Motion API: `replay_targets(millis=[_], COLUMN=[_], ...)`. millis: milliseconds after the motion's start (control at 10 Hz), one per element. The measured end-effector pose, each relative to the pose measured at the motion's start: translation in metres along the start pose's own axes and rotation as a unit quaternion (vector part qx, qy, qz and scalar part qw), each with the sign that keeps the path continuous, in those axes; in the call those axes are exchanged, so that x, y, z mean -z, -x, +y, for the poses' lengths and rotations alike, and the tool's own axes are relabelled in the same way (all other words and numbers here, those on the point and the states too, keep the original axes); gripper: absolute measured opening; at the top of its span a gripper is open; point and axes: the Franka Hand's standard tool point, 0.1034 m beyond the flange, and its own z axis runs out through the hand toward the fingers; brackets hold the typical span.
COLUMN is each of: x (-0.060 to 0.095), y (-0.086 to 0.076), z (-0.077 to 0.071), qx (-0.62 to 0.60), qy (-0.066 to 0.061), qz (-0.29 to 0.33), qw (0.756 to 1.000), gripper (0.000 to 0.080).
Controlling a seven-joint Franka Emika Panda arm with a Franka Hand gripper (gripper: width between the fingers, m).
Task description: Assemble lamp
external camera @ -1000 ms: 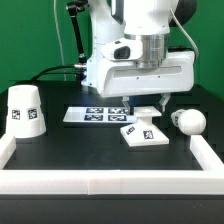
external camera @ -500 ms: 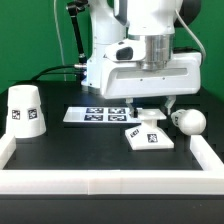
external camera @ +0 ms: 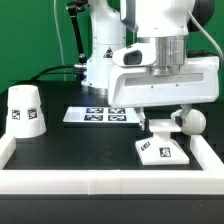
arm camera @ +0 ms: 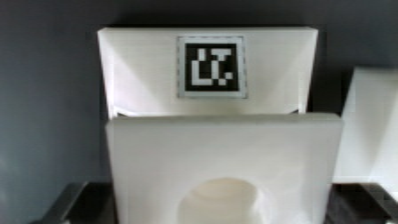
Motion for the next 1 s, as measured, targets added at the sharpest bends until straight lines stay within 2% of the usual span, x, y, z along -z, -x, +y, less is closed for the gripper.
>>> replay_targets(millis=[500,800,1000], x=[-0.004,-0.005,-0.005], y=[-0.041,-0.054,-0.057], z=[-0.01,-0.011,-0.011], qx=[0.0,-0.009,-0.009], qy=[-0.005,-0.004,-0.004], qz=[0.034,0.041,0.042], qw=[0.999,0.999,0.999], gripper=[0.0537,0.0537,0.0537])
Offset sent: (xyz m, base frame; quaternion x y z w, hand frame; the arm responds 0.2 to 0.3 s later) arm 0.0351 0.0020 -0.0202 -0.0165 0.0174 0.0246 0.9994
